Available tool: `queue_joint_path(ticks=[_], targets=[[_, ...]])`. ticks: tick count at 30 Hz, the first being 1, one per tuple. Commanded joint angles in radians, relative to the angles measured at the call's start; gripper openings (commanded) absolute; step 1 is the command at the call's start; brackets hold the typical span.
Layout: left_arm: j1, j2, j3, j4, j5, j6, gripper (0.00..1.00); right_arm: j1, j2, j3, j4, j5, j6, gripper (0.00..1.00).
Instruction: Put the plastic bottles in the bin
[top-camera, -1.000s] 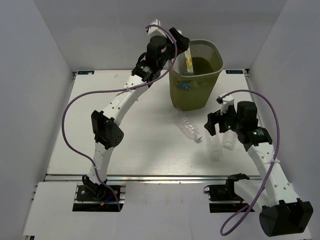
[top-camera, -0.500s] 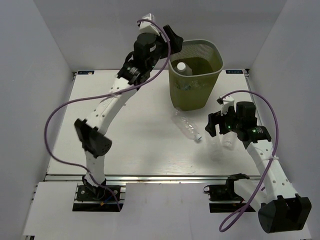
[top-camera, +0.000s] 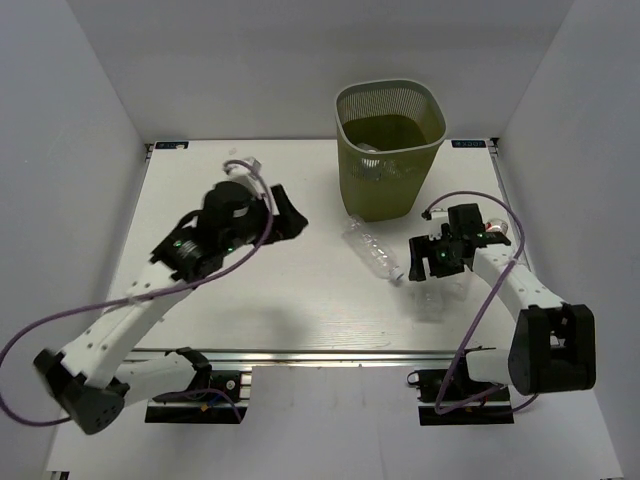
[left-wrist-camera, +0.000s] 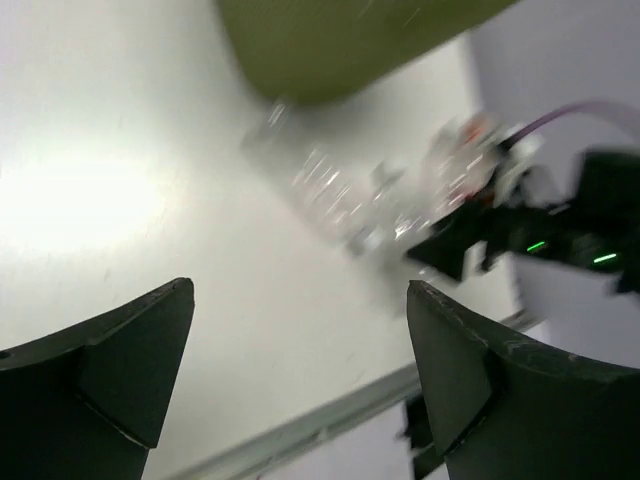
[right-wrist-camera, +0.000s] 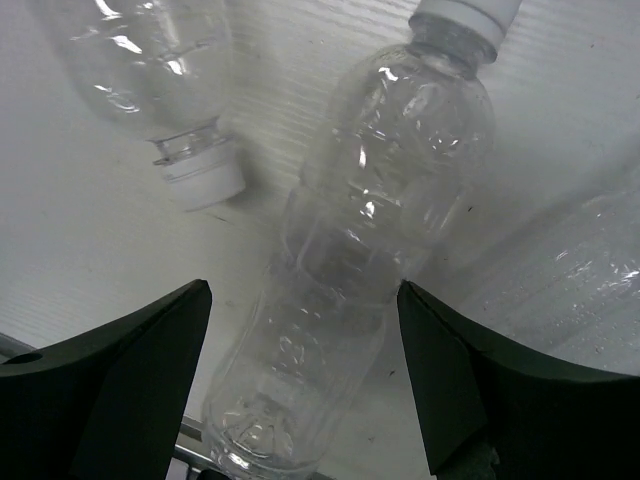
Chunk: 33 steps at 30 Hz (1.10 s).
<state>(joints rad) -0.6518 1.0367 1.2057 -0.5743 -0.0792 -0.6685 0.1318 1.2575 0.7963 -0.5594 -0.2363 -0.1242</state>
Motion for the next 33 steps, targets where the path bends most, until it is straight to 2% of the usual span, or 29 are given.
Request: queue_joint_path(ticks=[1, 5, 7, 9, 10, 12, 13, 15, 18, 21, 22, 24, 26, 28, 31, 33], targets=[[-0.014, 0.123, -0.044, -0.16, 0.055, -0.026, 0.96, -0.006, 0.057, 0.05, -0.016, 0.049, 0.034, 0.8], [-0.063, 0.251, -0.044, -0.16, 0.068, -0.032, 0.97, -0.006, 0.177, 0.089, -0.03, 0.078, 0.049, 0.79], [-0.098, 0.298, -0.044, -0.136, 0.056, -0.068, 0.99, -0.006, 0.235, 0.106, -0.043, 0.078, 0.057, 0.7], [-0.135, 0.348, -0.032, -0.107, 0.046, -0.103, 0.99, -0.009, 0.238, 0.107, -0.053, 0.051, 0.057, 0.58], [-0.147, 0.364, -0.022, -0.087, 0.029, -0.114, 0.99, -0.011, 0.226, 0.109, -0.056, 0.037, 0.052, 0.44], [-0.181, 0.408, 0.003, -0.036, 0.018, -0.14, 0.99, -0.011, 0.168, 0.098, -0.063, 0.008, 0.044, 0.27], [-0.192, 0.475, 0.047, -0.036, 0.018, -0.14, 0.99, -0.012, 0.149, 0.098, -0.088, -0.003, 0.038, 0.13], [-0.222, 0.563, 0.113, -0.05, 0.007, -0.173, 0.99, -0.021, 0.059, 0.118, -0.126, -0.05, -0.005, 0.0], [-0.252, 0.704, 0.266, -0.078, -0.031, -0.216, 0.99, -0.035, -0.111, 0.165, -0.18, -0.128, -0.092, 0.0], [-0.263, 0.749, 0.281, -0.007, -0.031, -0.25, 0.99, -0.04, -0.254, 0.222, -0.192, -0.175, -0.156, 0.0], [-0.263, 0.766, 0.281, 0.025, -0.031, -0.272, 0.99, -0.043, -0.347, 0.227, -0.18, -0.188, -0.163, 0.0], [-0.263, 0.793, 0.299, 0.04, -0.031, -0.301, 0.99, -0.04, -0.397, 0.263, -0.151, -0.195, -0.16, 0.0], [-0.272, 0.838, 0.328, 0.04, -0.04, -0.335, 0.99, -0.04, -0.472, 0.284, -0.071, -0.193, -0.137, 0.0], [-0.272, 0.859, 0.328, 0.04, -0.05, -0.367, 0.99, -0.04, -0.495, 0.303, 0.098, -0.19, -0.094, 0.0], [-0.272, 0.881, 0.328, 0.123, -0.068, -0.385, 0.99, -0.038, -0.451, 0.322, 0.363, -0.178, -0.009, 0.0], [-0.272, 0.893, 0.328, 0.159, -0.079, -0.416, 0.99, -0.035, -0.331, 0.349, 0.498, -0.167, 0.027, 0.0]])
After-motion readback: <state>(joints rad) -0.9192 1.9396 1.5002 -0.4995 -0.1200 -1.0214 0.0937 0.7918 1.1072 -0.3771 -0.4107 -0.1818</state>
